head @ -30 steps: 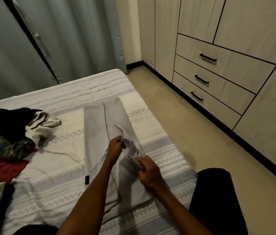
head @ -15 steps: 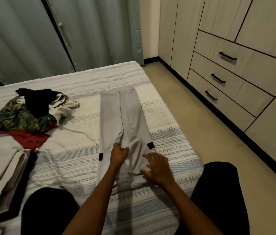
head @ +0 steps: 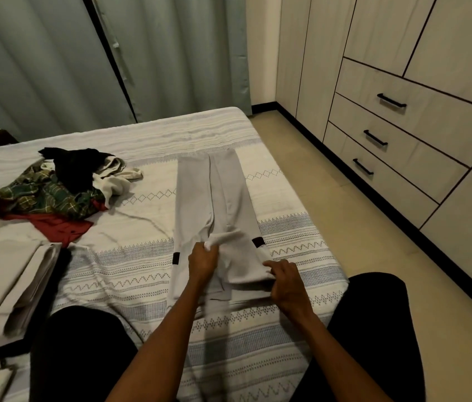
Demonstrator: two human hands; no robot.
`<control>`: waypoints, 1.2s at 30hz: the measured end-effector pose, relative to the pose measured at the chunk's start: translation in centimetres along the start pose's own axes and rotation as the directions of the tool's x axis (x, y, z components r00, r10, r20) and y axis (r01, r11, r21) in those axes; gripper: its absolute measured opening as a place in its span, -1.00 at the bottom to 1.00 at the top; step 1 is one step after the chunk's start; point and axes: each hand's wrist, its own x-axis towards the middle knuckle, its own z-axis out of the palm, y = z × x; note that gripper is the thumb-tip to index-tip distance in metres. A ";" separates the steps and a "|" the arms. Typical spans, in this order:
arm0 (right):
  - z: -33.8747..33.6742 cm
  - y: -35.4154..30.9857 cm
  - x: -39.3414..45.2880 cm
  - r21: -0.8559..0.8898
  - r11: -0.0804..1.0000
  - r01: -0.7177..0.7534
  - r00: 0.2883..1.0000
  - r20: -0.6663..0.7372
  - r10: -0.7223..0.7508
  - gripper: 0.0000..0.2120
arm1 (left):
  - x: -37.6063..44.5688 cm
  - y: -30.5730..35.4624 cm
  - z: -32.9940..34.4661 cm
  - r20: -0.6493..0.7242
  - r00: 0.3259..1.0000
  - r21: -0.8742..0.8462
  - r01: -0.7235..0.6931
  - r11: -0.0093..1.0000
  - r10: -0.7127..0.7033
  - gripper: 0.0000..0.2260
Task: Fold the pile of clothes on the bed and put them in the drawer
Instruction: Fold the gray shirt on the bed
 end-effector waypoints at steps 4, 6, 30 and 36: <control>0.3 -0.4 -0.3 -0.066 0.990 0.125 0.991 0.054 -0.121 -0.47 | -0.6 -1.6 -1.4 -0.097 0.993 -0.103 0.054 0.993 -0.064 -0.68; 0.7 0.1 -1.0 -0.074 0.992 0.104 0.987 0.129 -0.094 -0.37 | -0.7 -2.8 -1.7 -0.102 0.985 -0.109 0.131 0.985 -0.142 -0.71; 2.5 -4.3 10.9 0.102 0.963 -0.248 0.916 0.349 0.199 -0.74 | -2.8 -3.8 -1.8 -0.117 0.979 -0.091 -0.177 0.980 0.166 -0.55; 5.5 -8.4 17.0 -0.022 0.991 -0.131 0.813 0.569 0.120 -0.62 | -3.6 -5.2 -0.9 0.017 0.936 0.139 -0.351 0.926 0.352 -0.69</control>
